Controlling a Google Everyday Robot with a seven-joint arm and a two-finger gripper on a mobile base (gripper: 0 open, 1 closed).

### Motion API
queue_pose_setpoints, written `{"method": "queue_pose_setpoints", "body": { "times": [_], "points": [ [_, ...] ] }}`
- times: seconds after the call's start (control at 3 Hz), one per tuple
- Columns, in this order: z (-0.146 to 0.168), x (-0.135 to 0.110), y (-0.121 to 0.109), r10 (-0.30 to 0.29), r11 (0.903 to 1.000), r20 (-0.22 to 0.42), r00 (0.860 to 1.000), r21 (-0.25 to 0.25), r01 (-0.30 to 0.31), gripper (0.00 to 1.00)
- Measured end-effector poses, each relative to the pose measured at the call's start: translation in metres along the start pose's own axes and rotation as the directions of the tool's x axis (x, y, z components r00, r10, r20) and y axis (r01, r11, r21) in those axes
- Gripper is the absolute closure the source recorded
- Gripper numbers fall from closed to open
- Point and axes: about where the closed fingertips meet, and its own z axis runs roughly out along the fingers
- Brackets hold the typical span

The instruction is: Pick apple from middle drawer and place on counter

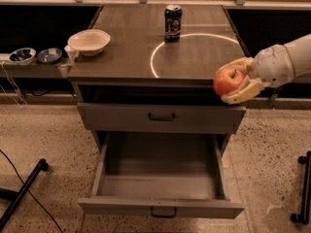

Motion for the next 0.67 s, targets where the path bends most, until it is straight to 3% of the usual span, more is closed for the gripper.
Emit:
{"method": "queue_pose_setpoints", "body": {
  "times": [0.33, 0.67],
  "points": [
    [0.011, -0.021, -0.032, 0.123, 0.9919, 0.039, 0.992, 0.028, -0.124, 1.00],
    [0.021, -0.026, -0.054, 0.248, 0.9618, 0.049, 0.967, 0.106, -0.252, 1.00]
  ]
}}
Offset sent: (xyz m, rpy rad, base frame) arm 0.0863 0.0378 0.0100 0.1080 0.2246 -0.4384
